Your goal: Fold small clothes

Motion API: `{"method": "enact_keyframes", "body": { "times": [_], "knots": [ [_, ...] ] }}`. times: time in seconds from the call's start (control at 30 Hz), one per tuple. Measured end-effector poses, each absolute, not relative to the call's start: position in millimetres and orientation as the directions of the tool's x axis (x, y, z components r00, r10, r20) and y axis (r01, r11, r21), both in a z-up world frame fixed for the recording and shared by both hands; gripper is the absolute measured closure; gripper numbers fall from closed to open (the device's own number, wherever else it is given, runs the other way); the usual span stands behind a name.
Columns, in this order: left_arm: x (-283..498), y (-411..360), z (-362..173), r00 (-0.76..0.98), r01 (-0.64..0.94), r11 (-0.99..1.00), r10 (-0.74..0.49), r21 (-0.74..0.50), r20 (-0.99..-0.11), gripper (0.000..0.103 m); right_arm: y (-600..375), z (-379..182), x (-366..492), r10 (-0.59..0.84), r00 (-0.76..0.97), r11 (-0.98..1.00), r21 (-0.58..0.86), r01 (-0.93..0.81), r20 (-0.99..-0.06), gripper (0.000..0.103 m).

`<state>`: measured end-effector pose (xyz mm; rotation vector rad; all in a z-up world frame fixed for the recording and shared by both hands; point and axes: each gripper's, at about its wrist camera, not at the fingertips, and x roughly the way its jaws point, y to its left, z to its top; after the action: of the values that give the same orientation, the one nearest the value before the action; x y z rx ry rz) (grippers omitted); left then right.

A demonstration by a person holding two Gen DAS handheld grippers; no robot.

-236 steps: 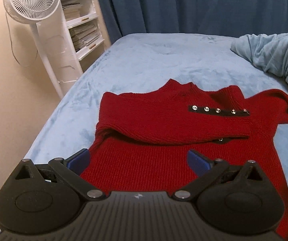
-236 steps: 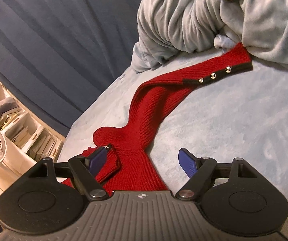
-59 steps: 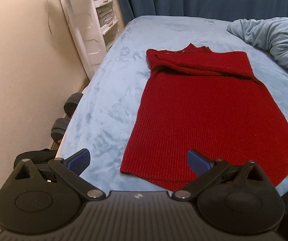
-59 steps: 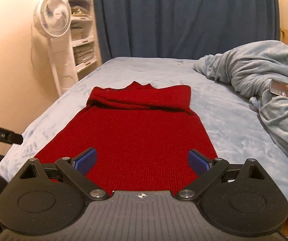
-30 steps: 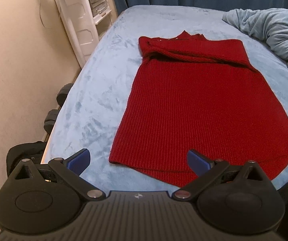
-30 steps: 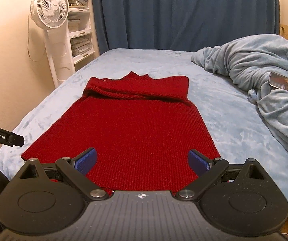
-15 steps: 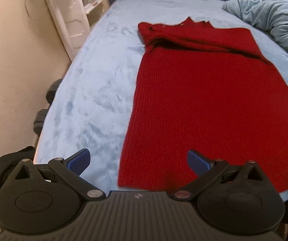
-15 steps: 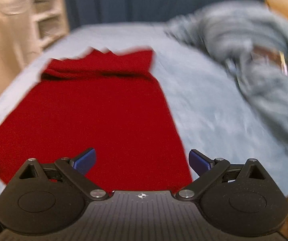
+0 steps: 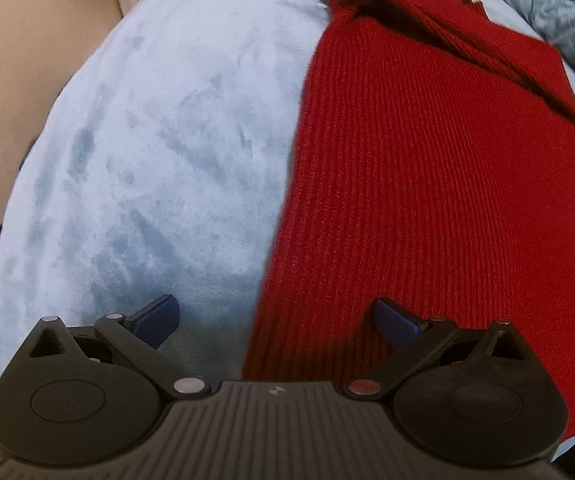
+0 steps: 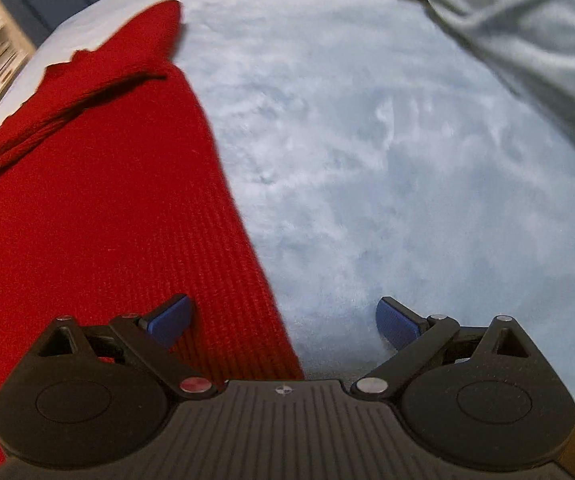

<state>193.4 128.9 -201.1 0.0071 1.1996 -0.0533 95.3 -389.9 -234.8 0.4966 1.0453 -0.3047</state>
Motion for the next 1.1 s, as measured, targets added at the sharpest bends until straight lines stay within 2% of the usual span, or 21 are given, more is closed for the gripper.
{"method": "enact_keyframes", "body": {
  "times": [0.13, 0.17, 0.23, 0.27, 0.3, 0.33, 0.37, 0.4, 0.43, 0.5, 0.67, 0.77, 0.87, 1.1],
  "knots": [
    [185, 125, -202, 0.390, 0.035, 0.999, -0.028, -0.016, -0.920, 0.000, -383, -238, 93, 0.029, 0.512, 0.826, 0.309, 0.472, -0.858, 0.002],
    [183, 124, -202, 0.377, 0.042, 0.999, -0.042, -0.028, -0.925, 0.000, -379, -238, 94, 0.061, 0.513, 0.836, 0.324, 0.442, -0.856, 0.006],
    [183, 119, -199, 0.338, 0.104, 0.992, -0.096, -0.065, -0.936, 0.002, -371, -235, 95, 0.131, 0.507, 0.852, 0.359, 0.382, -0.852, 0.025],
    [179, 116, -196, 0.330, 0.137, 0.987, -0.126, -0.085, -0.935, 0.008, -367, -232, 93, 0.155, 0.506, 0.853, 0.374, 0.365, -0.849, 0.059],
    [175, 114, -191, 0.340, 0.160, 0.984, -0.124, -0.073, -0.932, 0.023, -364, -229, 90, 0.159, 0.509, 0.852, 0.378, 0.362, -0.846, 0.081],
    [173, 115, -187, 0.349, 0.165, 0.984, -0.116, -0.061, -0.930, 0.040, -365, -228, 86, 0.184, 0.522, 0.837, 0.411, 0.361, -0.833, 0.082],
    [172, 119, -183, 0.353, 0.146, 0.987, -0.114, -0.066, -0.929, 0.048, -366, -227, 82, 0.193, 0.541, 0.822, 0.436, 0.367, -0.819, 0.083],
    [173, 125, -181, 0.353, 0.111, 0.991, -0.107, -0.072, -0.930, 0.065, -368, -226, 78, 0.194, 0.557, 0.808, 0.453, 0.377, -0.808, 0.084],
    [174, 134, -179, 0.342, 0.055, 0.993, -0.114, -0.102, -0.933, 0.077, -369, -224, 75, 0.187, 0.571, 0.795, 0.465, 0.390, -0.799, 0.085],
    [176, 148, -173, 0.332, -0.044, 0.982, -0.161, -0.186, -0.930, 0.088, -366, -215, 71, 0.169, 0.603, 0.780, 0.480, 0.402, -0.780, 0.085],
    [169, 127, -140, 0.390, 0.044, 0.992, -0.124, -0.116, -0.912, 0.091, -357, -180, 64, 0.160, 0.660, 0.793, 0.494, 0.357, -0.734, 0.086],
    [160, 120, -114, 0.432, 0.093, 0.986, -0.164, -0.138, -0.887, 0.092, -359, -158, 63, 0.178, 0.697, 0.793, 0.521, 0.315, -0.694, 0.087],
    [148, 125, -89, 0.478, 0.072, 0.986, -0.165, -0.149, -0.863, 0.094, -360, -138, 56, 0.177, 0.722, 0.801, 0.523, 0.290, -0.669, 0.088],
    [92, 134, -64, 0.493, 0.117, 0.981, -0.193, -0.156, -0.848, 0.097, -343, -110, -3, 0.221, 0.756, 0.788, 0.569, 0.234, -0.616, 0.088]
  ]
}}
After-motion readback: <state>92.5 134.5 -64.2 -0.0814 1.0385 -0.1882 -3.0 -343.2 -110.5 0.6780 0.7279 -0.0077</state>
